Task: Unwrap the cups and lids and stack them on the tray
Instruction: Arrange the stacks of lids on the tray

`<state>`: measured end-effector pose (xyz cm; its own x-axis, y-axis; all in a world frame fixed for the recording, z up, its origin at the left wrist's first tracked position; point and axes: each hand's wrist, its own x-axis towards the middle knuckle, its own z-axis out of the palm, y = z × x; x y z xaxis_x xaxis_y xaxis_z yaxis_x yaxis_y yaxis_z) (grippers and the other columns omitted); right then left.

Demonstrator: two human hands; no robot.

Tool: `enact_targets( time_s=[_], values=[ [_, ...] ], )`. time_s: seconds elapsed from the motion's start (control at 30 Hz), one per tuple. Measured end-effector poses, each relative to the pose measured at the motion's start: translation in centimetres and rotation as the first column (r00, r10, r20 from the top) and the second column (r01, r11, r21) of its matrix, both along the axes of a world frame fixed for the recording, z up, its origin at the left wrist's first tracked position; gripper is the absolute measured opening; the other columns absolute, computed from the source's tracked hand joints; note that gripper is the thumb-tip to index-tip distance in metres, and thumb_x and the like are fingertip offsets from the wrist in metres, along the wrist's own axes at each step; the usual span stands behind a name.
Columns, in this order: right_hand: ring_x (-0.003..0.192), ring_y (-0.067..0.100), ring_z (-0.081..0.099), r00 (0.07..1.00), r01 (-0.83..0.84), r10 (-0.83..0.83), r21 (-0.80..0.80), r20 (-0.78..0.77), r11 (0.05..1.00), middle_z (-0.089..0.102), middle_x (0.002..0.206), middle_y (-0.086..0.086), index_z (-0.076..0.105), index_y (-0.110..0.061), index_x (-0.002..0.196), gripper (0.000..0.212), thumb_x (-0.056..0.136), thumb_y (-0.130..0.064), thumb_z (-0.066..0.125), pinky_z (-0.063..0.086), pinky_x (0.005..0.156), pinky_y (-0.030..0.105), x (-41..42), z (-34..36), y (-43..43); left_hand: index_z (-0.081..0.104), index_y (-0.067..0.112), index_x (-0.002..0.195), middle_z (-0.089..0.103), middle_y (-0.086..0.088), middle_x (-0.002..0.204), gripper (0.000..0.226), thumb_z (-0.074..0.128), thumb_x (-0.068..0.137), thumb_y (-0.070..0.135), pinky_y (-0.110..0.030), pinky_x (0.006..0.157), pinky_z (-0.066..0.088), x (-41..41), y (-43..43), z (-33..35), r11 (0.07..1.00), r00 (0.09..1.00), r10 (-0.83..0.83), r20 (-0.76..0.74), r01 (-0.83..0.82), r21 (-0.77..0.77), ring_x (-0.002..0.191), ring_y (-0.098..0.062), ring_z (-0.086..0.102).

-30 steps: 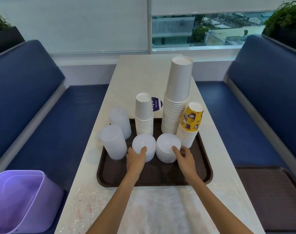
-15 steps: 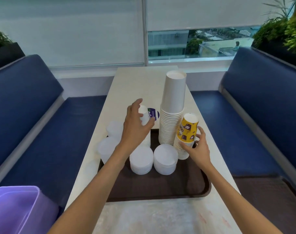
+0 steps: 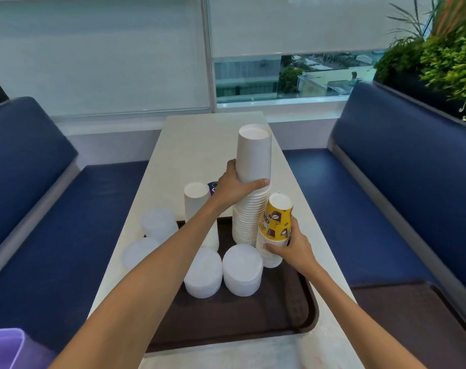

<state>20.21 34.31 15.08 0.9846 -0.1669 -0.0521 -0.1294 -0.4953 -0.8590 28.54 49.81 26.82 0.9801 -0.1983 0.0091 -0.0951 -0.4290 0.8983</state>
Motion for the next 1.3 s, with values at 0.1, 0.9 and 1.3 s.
enact_targets(
  time_s=[0.1,0.9,1.3],
  values=[
    [0.125,0.027,0.051,0.999,-0.007,0.007,0.013,-0.032,1.000,0.048,0.140,0.004,0.029,-0.019,0.141,0.087,0.072,-0.021,0.082,0.045,0.100,0.043,0.1,-0.9,-0.2,0.026,0.016,0.140,0.045,-0.002,0.137,0.083,0.075,0.078,0.040,-0.031,0.090,0.046,0.1,-0.3,-0.3,1.000,1.000,0.019,0.010,-0.019,-0.002,0.120,-0.021,0.049],
    [0.118,0.026,0.055,0.996,0.075,-0.072,0.037,-0.059,0.997,0.052,0.133,0.004,0.028,-0.018,0.138,0.093,0.067,-0.031,0.086,0.049,0.095,0.037,-2.2,-5.2,0.1,0.024,0.019,0.142,0.043,-0.003,0.139,0.079,0.070,0.082,0.039,-0.042,0.097,0.049,0.2,-1.6,-0.3,0.999,0.999,-0.041,-0.004,0.041,0.029,0.120,-0.020,0.048],
    [0.097,0.002,0.052,0.986,0.087,-0.105,0.133,0.131,0.987,0.050,0.116,-0.014,0.033,-0.026,0.131,0.087,0.064,-0.017,0.087,0.041,0.073,0.007,-5.0,1.2,-3.7,0.022,0.019,0.144,0.043,-0.003,0.142,0.083,0.070,0.081,0.043,-0.035,0.098,0.044,-0.5,-3.9,-0.6,0.997,0.997,-0.073,-0.007,0.073,-0.017,0.125,-0.023,0.048]
  ],
)
